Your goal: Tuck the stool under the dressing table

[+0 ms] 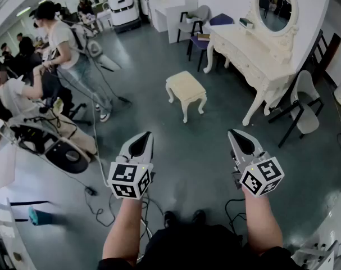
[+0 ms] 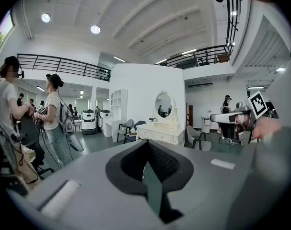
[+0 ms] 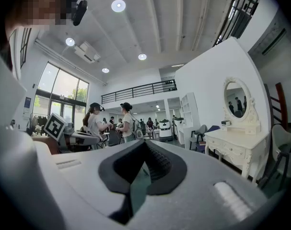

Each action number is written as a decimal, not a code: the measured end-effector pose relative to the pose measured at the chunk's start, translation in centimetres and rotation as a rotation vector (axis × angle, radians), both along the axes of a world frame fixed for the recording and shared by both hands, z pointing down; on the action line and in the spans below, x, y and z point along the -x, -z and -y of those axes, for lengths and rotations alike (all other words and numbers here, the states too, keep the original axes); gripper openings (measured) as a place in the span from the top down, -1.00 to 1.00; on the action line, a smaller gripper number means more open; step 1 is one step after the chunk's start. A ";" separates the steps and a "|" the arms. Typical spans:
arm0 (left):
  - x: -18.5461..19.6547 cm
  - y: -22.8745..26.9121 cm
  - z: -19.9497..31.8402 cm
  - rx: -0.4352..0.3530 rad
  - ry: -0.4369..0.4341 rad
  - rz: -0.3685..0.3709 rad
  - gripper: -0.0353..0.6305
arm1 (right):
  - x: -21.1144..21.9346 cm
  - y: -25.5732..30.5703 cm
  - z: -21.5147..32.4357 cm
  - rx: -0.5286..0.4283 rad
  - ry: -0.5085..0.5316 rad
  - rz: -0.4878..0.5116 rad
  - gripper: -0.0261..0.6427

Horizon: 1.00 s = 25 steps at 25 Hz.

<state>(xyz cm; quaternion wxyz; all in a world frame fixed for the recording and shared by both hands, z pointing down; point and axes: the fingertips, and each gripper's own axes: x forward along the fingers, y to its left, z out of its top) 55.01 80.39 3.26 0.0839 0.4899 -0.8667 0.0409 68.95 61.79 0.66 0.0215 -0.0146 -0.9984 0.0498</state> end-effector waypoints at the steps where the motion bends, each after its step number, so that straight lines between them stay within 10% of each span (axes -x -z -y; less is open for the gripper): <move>1: -0.3 0.0 0.2 0.001 0.000 -0.001 0.83 | -0.2 0.0 0.2 0.002 0.003 0.001 0.92; 25: -3.2 -2.1 7.5 0.024 -0.049 -0.037 0.83 | -4.6 -2.7 5.9 0.115 0.011 -0.015 0.91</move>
